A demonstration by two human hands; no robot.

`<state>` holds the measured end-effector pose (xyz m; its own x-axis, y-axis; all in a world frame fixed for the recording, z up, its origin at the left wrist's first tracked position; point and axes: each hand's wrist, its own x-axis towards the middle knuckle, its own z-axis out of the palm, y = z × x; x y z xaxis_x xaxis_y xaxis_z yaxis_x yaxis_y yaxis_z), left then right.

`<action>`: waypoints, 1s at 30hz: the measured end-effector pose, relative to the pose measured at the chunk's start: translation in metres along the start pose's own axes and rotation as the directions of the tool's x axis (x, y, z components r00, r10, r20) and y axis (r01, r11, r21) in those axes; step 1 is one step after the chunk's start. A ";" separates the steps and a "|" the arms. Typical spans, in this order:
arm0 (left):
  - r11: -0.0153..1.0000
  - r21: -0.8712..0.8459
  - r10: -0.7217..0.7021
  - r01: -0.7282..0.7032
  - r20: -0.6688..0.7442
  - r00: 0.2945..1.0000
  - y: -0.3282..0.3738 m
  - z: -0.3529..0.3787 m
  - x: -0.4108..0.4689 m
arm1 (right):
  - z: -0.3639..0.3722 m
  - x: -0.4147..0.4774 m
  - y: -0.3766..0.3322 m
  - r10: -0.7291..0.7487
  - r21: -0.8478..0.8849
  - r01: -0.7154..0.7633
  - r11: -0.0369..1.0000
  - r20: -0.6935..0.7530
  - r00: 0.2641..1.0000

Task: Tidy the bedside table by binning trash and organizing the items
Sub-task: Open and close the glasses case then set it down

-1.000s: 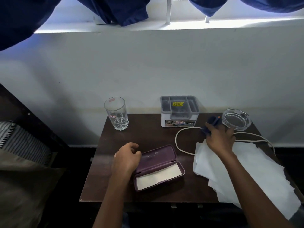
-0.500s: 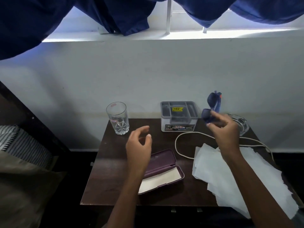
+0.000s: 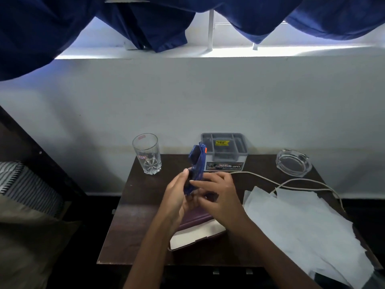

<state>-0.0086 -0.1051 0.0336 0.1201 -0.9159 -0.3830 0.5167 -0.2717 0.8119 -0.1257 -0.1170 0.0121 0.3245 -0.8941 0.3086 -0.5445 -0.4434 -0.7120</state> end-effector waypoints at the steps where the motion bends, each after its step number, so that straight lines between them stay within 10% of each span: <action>1: 0.999 0.030 0.014 -0.014 -0.004 1.000 -0.001 0.000 0.000 | 0.000 0.001 -0.001 0.027 0.056 -0.030 0.998 0.044 0.999; 9: 0.994 0.081 0.085 -0.072 -0.174 0.981 0.006 -0.008 0.004 | -0.021 0.015 0.000 0.206 0.377 -0.174 0.910 -0.047 0.977; 15: 0.852 0.497 0.237 -0.166 -0.084 0.968 0.003 -0.016 0.001 | -0.044 0.027 0.011 0.545 0.742 -0.481 0.468 0.186 0.818; 22: 0.509 0.825 0.205 -0.244 0.160 0.966 -0.003 -0.038 0.003 | -0.034 0.021 0.023 0.463 0.349 -0.547 0.761 0.299 0.835; 30: 0.218 0.974 -0.135 -0.068 0.100 0.986 0.005 -0.057 0.001 | -0.032 0.016 0.031 0.330 -0.015 -0.378 0.926 0.520 0.788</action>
<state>0.0424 -0.0911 0.0124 -0.0359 -0.8954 -0.4437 -0.7210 -0.2842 0.6320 -0.1620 -0.1469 0.0151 0.4781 -0.8180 -0.3197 -0.6386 -0.0739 -0.7660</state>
